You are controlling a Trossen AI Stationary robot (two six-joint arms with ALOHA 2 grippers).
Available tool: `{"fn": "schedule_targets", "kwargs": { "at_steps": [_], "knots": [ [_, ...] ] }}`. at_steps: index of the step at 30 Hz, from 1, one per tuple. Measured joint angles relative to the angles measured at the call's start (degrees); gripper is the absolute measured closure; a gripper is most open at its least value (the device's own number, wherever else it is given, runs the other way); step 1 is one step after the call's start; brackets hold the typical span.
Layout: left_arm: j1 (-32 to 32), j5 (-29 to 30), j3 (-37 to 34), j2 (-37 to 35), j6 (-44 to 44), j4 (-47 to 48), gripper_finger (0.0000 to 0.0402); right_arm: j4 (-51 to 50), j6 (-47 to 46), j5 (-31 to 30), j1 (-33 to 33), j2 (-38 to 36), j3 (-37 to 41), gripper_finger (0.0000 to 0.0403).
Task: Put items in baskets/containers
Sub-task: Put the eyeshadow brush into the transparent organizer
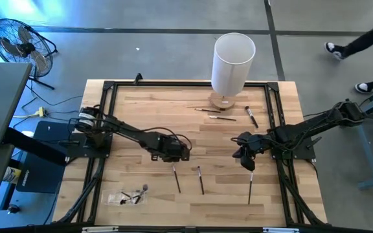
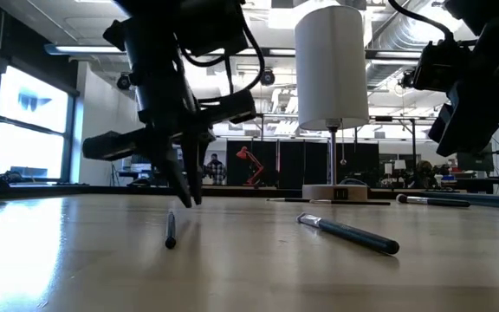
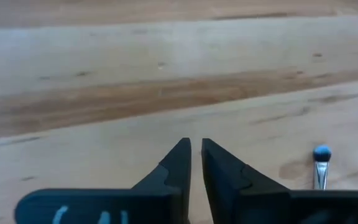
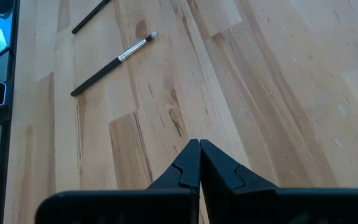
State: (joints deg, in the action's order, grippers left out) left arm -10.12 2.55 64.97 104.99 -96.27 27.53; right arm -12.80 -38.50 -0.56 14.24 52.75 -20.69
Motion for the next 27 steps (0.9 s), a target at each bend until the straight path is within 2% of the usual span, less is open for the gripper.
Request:
{"fn": "schedule_targets", "kwargs": {
  "at_steps": [9,14,19,23,27],
  "knots": [
    [0.51,0.05,-0.04,0.02,6.4,-2.36,0.0307,-0.08,-2.37,-0.07,-0.02,0.0,0.0,0.0403],
    [2.85,4.03,-0.04,0.02,11.5,-4.43,0.0277,-0.64,-2.58,-2.99,0.0,0.0,0.0,0.0403],
    [5.43,-0.82,0.24,0.04,23.77,-9.57,0.0274,-2.14,-5.15,-4.0,-0.02,0.0,0.0,0.0403],
    [5.99,-3.35,5.46,0.09,26.1,-2.83,0.0279,-2.86,-7.55,-3.98,0.04,0.0,0.0,0.0403],
    [4.38,2.97,14.94,0.09,26.51,11.52,0.0284,-2.89,-4.9,-4.0,0.02,0.0,0.0,0.0403]
  ]
}}
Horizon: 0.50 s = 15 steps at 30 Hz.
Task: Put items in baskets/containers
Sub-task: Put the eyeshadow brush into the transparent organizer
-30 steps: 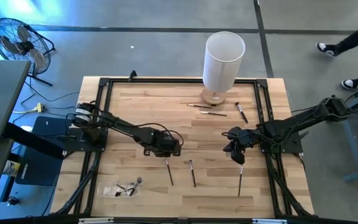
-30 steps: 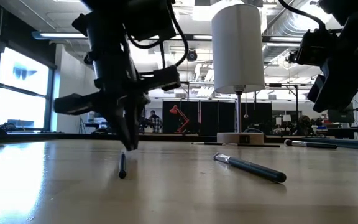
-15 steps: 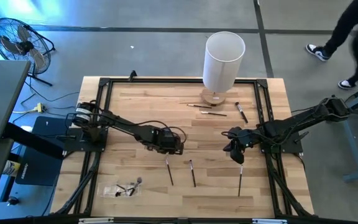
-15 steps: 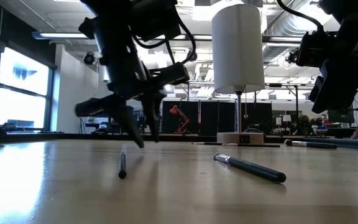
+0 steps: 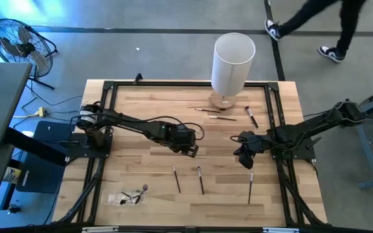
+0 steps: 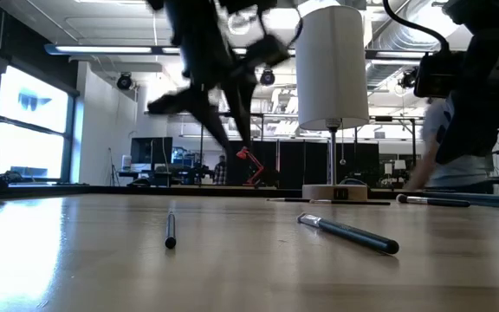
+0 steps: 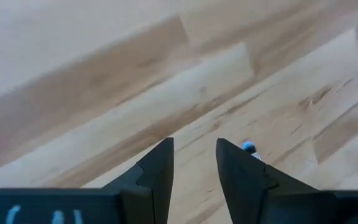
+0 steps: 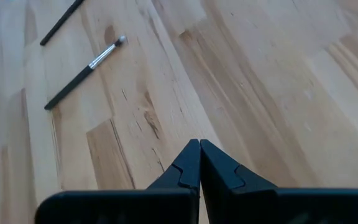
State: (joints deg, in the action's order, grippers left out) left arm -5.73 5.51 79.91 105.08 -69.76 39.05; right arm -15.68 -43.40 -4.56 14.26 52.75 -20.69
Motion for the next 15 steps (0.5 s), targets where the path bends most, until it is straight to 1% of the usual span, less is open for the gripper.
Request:
{"fn": "schedule_targets", "kwargs": {
  "at_steps": [1,3,5,8,10,12,15],
  "knots": [
    [-0.41,2.48,2.22,0.0,-0.82,2.66,0.0284,-0.02,1.0,0.02,0.0,0.0,0.0,0.0403],
    [-0.83,5.78,5.81,0.3,-5.28,6.62,0.0284,-0.02,2.66,0.44,0.0,0.0,0.0,0.0403],
    [-0.7,6.86,8.44,2.06,-10.34,8.21,0.0284,-0.03,4.54,1.79,0.0,0.0,0.0,0.0403],
    [-0.66,4.79,9.68,3.87,-15.5,12.28,0.0284,-0.19,7.99,4.14,0.0,0.0,0.0,0.0403],
    [-0.94,2.27,10.25,5.62,-19.09,11.39,0.0284,-0.63,9.56,5.19,0.02,0.0,-0.02,0.0403],
    [-1.69,0.06,9.87,7.83,-22.32,14.11,0.0284,-0.71,10.61,5.59,0.02,0.0,-0.02,0.0403],
    [-3.03,-3.0,9.88,10.97,-26.56,14.1,0.0284,-1.0,11.73,6.73,0.02,-0.04,-0.02,0.0403]
  ]
}}
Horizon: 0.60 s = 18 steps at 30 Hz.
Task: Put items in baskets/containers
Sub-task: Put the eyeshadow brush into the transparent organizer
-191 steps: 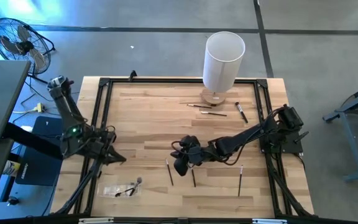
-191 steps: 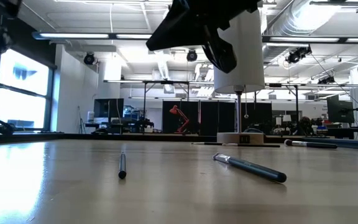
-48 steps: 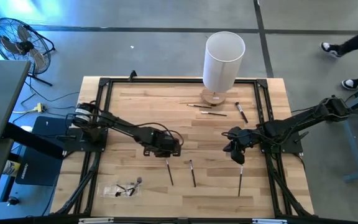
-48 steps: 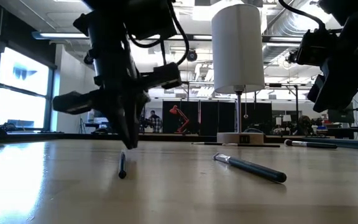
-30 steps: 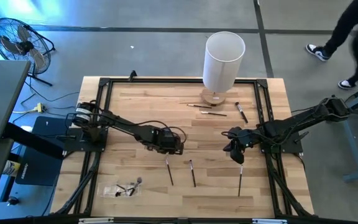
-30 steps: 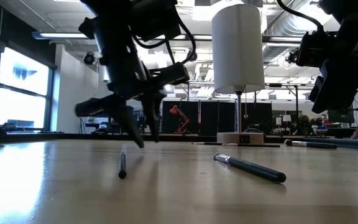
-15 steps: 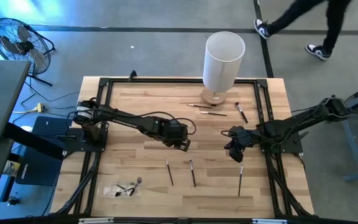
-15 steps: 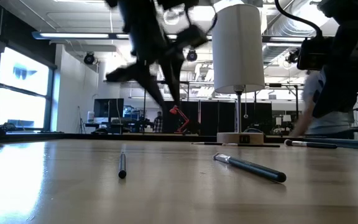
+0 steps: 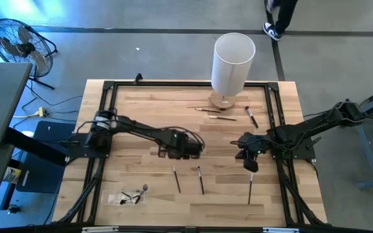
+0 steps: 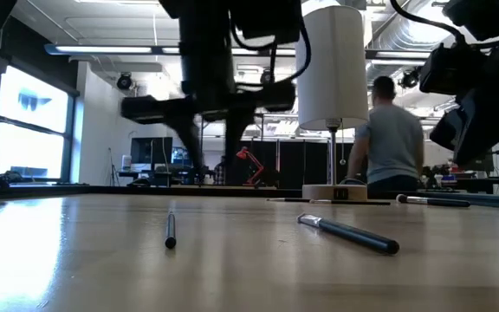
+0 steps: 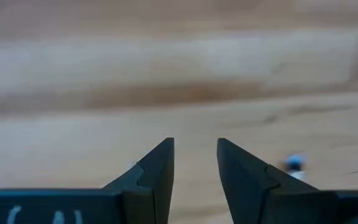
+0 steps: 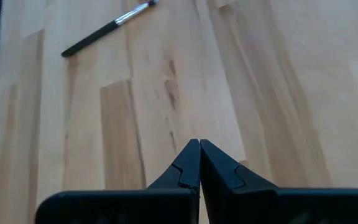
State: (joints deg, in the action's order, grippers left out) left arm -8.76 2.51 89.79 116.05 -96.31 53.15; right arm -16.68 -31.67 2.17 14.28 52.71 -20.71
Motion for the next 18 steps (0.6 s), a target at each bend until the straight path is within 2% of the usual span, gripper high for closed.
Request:
{"fn": "schedule_targets", "kwargs": {
  "at_steps": [6,13,18],
  "knots": [
    [-2.68,-2.39,0.08,2.43,-6.16,2.73,0.0284,-0.23,1.28,3.21,0.02,0.0,0.0,0.0403],
    [-3.25,-2.13,0.02,2.62,-8.62,7.42,0.0284,-0.25,2.16,2.83,0.0,0.0,0.0,0.0403],
    [-3.25,-1.98,0.01,2.62,-8.79,4.06,0.0284,-0.29,2.17,2.89,0.0,0.0,0.0,0.0403]
  ]
}}
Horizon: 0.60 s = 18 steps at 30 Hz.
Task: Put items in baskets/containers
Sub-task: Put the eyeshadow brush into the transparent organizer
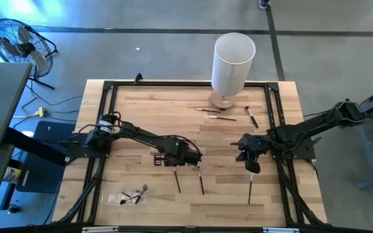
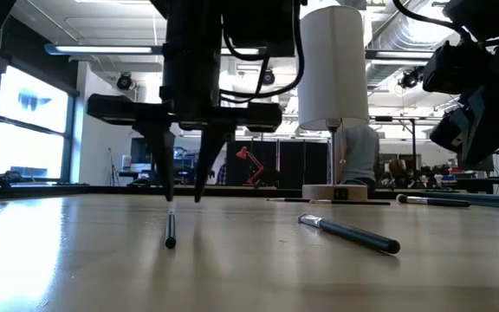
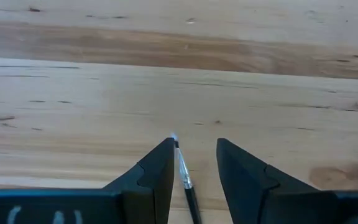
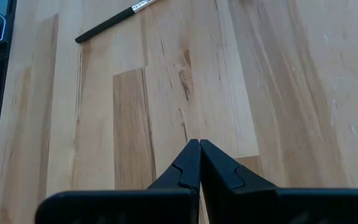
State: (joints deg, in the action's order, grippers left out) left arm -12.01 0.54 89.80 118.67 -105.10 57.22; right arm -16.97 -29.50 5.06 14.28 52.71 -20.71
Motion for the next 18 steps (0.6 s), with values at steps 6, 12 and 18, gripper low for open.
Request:
{"fn": "schedule_targets", "kwargs": {
  "at_steps": [6,12,18],
  "knots": [
    [0.0,-0.26,0.05,1.47,-2.43,0.21,0.0284,0.07,0.0,0.63,0.0,0.0,0.0,0.0403],
    [0.0,-0.86,0.03,1.22,-2.78,1.04,0.0284,0.07,-0.02,1.37,0.0,0.0,0.0,0.0403],
    [0.0,0.09,0.0,1.22,-2.78,0.84,0.0284,0.07,-0.02,1.37,0.0,0.04,0.0,0.0403]
  ]
}}
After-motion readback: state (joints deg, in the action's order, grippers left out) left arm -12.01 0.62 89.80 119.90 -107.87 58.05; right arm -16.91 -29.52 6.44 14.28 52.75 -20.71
